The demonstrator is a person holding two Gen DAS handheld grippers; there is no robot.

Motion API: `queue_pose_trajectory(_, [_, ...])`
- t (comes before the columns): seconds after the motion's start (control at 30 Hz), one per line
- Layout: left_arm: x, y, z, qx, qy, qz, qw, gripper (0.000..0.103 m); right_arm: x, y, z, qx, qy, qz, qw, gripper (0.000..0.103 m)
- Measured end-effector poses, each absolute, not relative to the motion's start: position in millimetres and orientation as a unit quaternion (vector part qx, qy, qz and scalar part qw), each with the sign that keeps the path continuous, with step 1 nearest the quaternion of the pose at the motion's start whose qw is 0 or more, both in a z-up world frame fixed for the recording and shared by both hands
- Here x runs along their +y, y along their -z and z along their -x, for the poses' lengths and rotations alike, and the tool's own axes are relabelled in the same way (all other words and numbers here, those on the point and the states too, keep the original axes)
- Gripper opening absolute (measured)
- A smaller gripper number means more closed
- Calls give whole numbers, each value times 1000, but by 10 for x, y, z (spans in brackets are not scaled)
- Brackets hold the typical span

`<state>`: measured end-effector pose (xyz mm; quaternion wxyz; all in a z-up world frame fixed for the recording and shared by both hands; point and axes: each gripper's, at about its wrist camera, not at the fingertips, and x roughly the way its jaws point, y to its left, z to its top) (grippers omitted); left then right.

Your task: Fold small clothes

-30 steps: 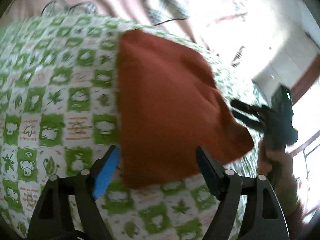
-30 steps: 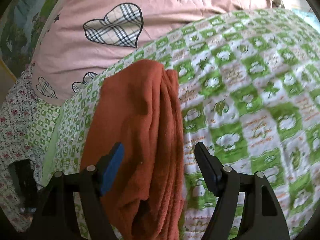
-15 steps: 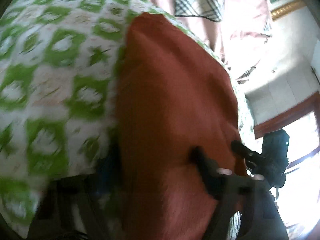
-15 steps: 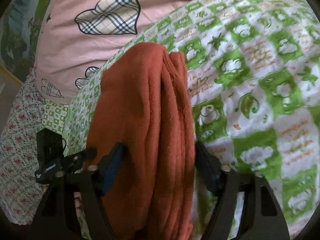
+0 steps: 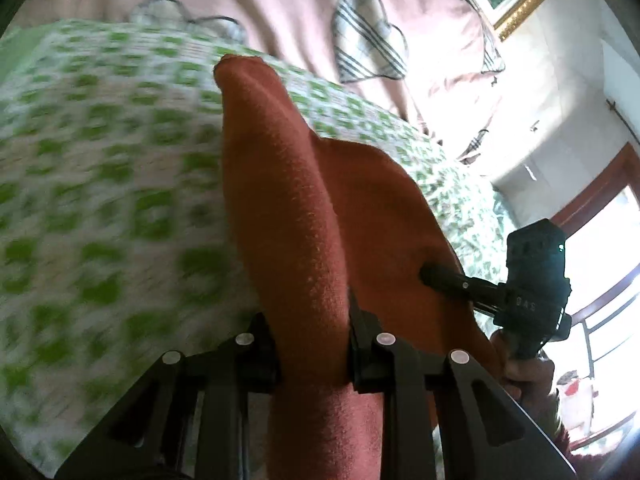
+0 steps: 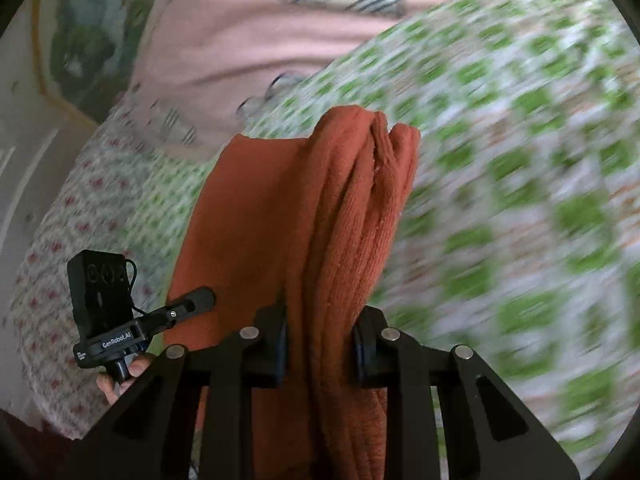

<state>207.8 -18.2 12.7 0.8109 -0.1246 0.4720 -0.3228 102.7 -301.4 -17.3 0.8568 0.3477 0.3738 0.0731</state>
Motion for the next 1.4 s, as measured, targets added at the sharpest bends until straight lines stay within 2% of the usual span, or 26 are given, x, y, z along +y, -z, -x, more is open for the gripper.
queue_pose_trajectory(0.23, [576,80,-1714,493,279,122,815,25,-2394,467,-1182,406,-114,-349,837,26])
queue_pose_trajectory(0.3, [689,271,-1678,509,270,128,808,35,-2347,566,-1190,417,-90,-335,840,27])
queue_pose_trajectory(0.4, [849,413,-1660,513,259,151,804,49,-2396,645,-1176,431,-70,-340,833,41])
queue_pose_trajectory(0.47, [913,389,-1669,506,253,159,809,52,-2417,575,-1138,437,-45,-319,840,54])
queue_pose_trajectory(0.53, [973,362,-1687,500,244,158,816,56,-2433,428,-1088,429,-9,-284,857,58])
queue_pose_trajectory(0.63, [1029,335,-1786,494,232,170,820,57,-2417,138,-1104,395,22,-237,887,58])
queue_pose_trajectory(0.7, [1030,327,-1858,494,229,179,820,57,-2370,24,-1213,378,6,-229,897,52])
queue_pose_trajectory(0.77, [1025,325,-1929,493,224,182,820,57,-2341,35,-1401,386,-23,-245,889,32])
queue_pose_trajectory(0.9, [981,343,-2011,496,218,181,821,57,-2352,291,-1786,427,-24,-269,863,29])
queue_pose_trajectory(0.97, [963,368,-2039,499,215,181,819,58,-2398,367,-1866,430,-29,-290,854,8])
queue_pose_trajectory(1.07, [954,360,-2050,500,218,182,818,58,-2441,133,-1700,384,-50,-300,872,7])
queue_pose_trajectory(1.13, [936,362,-2061,501,223,179,817,63,-2478,-38,-1524,358,-49,-291,886,6])
queue_pose_trajectory(1.17, [917,372,-2098,502,223,179,816,67,-2497,-43,-1485,359,-46,-287,887,6])
queue_pose_trajectory(1.33, [809,383,-2529,507,196,166,823,67,-2558,328,-1634,410,-21,-280,868,6])
queue_pose_trajectory(1.4, [812,387,-2794,506,183,173,825,60,-2559,372,-1677,413,-17,-273,868,6])
